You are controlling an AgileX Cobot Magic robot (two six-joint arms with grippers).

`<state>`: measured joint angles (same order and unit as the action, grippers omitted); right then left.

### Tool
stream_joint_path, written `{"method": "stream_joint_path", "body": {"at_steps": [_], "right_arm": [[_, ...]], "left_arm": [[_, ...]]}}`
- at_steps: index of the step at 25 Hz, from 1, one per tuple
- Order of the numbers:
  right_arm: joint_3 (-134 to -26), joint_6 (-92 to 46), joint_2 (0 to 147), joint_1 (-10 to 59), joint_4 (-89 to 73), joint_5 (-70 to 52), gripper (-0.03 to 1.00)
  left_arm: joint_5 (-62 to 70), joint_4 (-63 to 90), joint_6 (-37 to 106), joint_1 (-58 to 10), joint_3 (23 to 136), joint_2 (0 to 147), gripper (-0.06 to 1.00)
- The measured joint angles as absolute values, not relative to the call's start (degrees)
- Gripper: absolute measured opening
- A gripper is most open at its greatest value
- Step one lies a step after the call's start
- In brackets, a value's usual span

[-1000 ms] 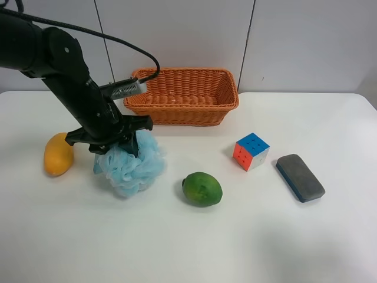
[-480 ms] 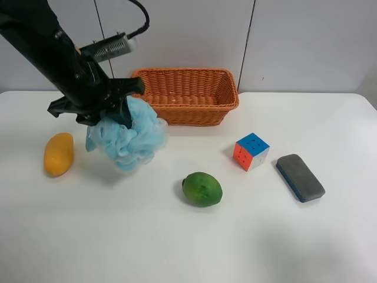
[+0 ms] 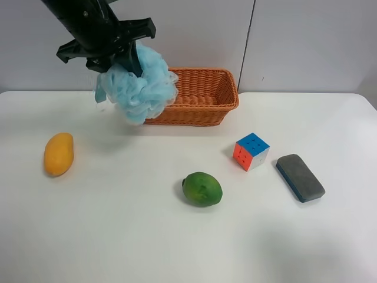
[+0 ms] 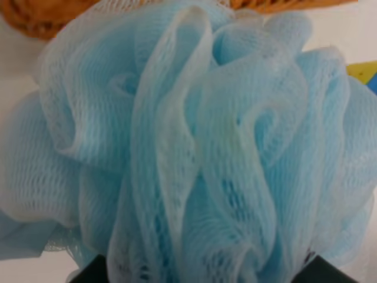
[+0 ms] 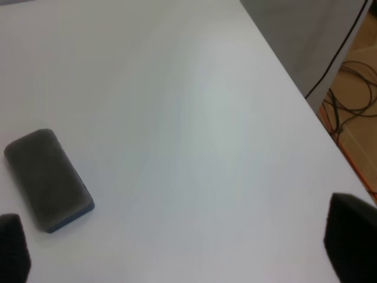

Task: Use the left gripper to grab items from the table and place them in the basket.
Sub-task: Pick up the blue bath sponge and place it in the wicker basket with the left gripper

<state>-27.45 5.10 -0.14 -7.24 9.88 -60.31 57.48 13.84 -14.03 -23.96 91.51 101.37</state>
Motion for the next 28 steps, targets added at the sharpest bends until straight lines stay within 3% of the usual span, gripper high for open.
{"method": "stream_joint_path", "body": {"at_steps": [14,28], "right_arm": [[-27.5,5.1,-0.1,-7.2,9.9,-60.3,0.99],[-27.5,5.1,-0.1,-7.2,9.9,-60.3,0.99]], "left_arm": [[60.8,11.7,-9.3,-24.0,125.0,124.8,0.29],[48.6,12.1,-4.0,-24.0,127.0,135.0,0.27]]}}
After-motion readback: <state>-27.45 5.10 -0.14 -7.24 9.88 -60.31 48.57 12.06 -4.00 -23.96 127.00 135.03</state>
